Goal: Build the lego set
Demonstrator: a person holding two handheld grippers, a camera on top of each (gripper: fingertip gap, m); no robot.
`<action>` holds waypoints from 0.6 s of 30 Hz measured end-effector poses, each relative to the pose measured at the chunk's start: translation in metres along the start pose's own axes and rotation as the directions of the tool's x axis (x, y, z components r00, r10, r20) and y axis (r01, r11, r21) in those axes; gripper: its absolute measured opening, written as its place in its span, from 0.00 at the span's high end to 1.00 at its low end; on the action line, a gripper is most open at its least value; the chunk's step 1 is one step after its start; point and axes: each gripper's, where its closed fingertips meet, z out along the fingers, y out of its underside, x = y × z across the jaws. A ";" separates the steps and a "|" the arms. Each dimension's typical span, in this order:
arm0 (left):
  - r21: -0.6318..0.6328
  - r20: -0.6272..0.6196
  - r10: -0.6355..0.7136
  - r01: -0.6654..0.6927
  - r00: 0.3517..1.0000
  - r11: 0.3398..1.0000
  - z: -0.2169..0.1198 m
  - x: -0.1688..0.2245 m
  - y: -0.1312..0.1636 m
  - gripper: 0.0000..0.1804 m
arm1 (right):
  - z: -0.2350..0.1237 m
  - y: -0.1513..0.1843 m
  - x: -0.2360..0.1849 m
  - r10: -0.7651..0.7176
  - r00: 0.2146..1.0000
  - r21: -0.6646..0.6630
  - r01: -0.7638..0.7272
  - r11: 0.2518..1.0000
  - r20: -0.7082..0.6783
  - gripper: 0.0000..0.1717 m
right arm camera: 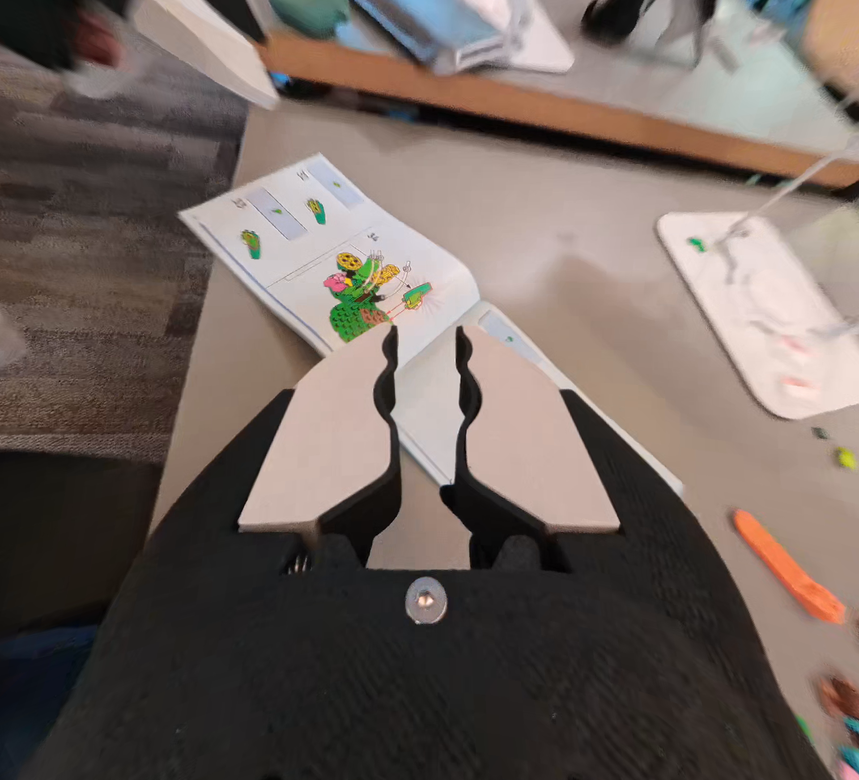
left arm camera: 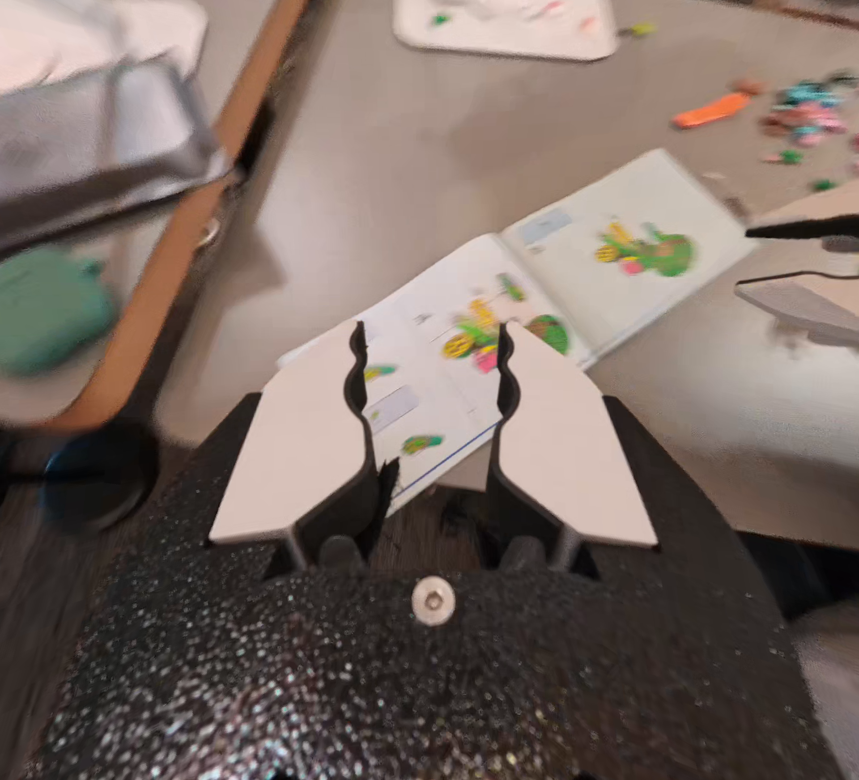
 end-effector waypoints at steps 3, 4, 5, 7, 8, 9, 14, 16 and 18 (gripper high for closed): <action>0.073 -0.199 0.170 -0.159 0.965 0.985 0.008 0.055 -0.017 0.68 | -0.069 0.010 0.009 -0.068 0.996 0.051 0.071 0.996 -0.062 0.85; 0.083 -0.249 0.221 -0.206 0.943 0.975 0.011 0.073 -0.018 0.64 | -0.091 0.021 0.014 -0.082 0.992 0.050 0.087 0.995 -0.095 0.84; 0.085 -0.303 0.265 -0.251 0.915 0.964 0.015 0.091 -0.017 0.56 | -0.113 0.034 0.019 -0.090 0.989 0.051 0.096 0.994 -0.118 0.83; 0.066 -0.421 0.341 -0.347 0.840 0.936 0.022 0.129 -0.008 0.48 | -0.153 0.066 0.021 -0.076 0.989 0.044 0.082 0.996 -0.127 0.80; 0.067 -0.469 0.377 -0.393 0.799 0.917 0.023 0.146 -0.004 0.46 | -0.172 0.085 0.022 -0.054 0.989 0.019 0.057 0.998 -0.136 0.79; 0.080 -0.503 0.414 -0.436 0.759 0.897 0.024 0.162 -0.001 0.45 | -0.189 0.107 0.024 -0.024 0.989 -0.017 0.022 1.000 -0.147 0.78; 0.240 -0.642 0.575 -0.579 0.508 0.779 0.013 0.231 0.011 0.46 | -0.244 0.200 0.007 0.209 0.962 -0.101 -0.229 0.968 -0.179 0.78; 0.282 -0.691 0.585 -0.587 0.424 0.759 0.006 0.251 0.016 0.48 | -0.250 0.219 -0.011 0.269 0.953 -0.116 -0.285 0.952 -0.137 0.77; 0.305 -0.716 0.594 -0.602 0.365 0.738 0.002 0.265 0.022 0.50 | -0.254 0.232 -0.019 0.278 0.952 -0.140 -0.295 0.945 -0.132 0.79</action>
